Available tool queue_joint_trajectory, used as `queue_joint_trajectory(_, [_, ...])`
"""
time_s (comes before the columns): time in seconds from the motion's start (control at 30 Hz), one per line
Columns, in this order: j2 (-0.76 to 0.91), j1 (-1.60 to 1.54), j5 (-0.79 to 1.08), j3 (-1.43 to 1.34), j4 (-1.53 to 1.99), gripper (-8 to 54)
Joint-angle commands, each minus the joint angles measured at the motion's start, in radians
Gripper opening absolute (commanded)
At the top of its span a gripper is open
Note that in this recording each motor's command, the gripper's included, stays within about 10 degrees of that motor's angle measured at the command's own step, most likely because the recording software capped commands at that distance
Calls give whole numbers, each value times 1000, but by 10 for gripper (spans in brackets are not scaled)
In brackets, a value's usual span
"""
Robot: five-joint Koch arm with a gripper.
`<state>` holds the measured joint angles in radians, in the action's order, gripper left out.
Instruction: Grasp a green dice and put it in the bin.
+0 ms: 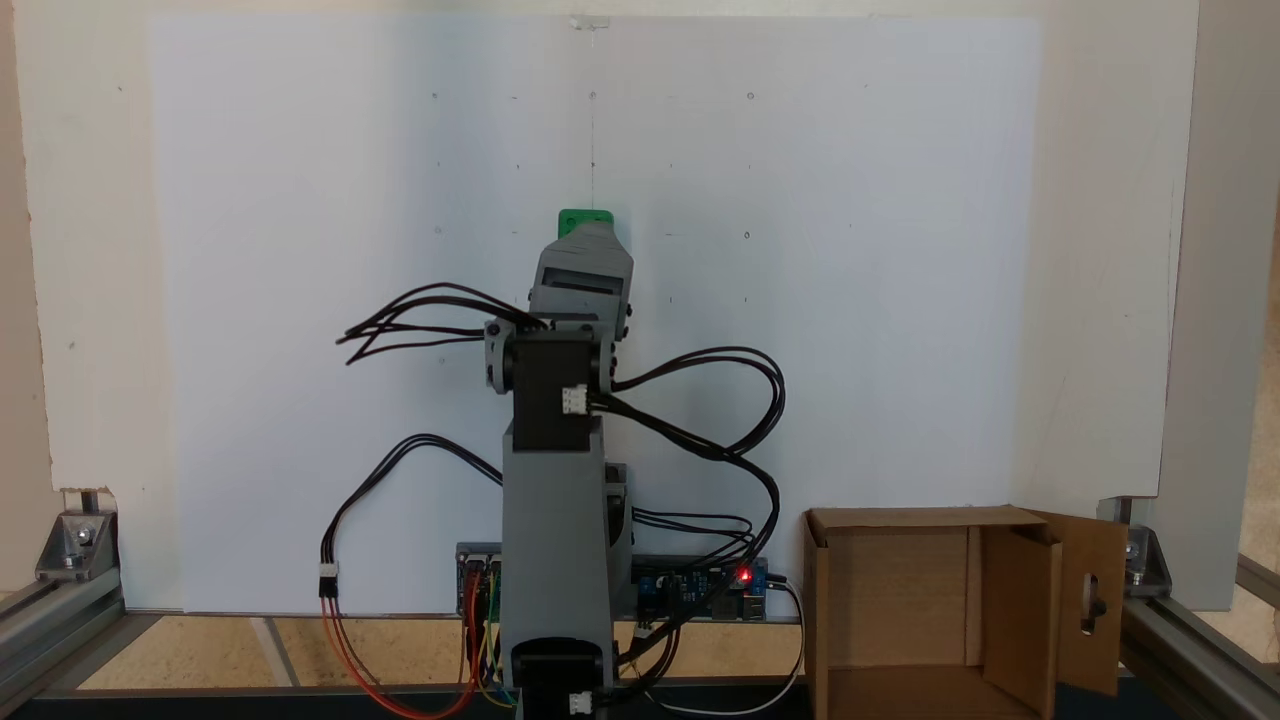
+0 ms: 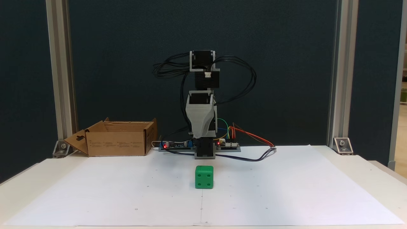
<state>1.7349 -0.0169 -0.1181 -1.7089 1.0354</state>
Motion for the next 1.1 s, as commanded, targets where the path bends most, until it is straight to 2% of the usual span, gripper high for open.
queue_joint_trajectory(0.0, [-2,-9,81,69,-18,449])
queue_joint_trajectory(0.3, [-26,-9,179,72,-55,445])
queue_joint_trajectory(0.7, [-40,-12,29,72,-95,434])
queue_joint_trajectory(1.07, [-114,-14,15,72,-150,432])
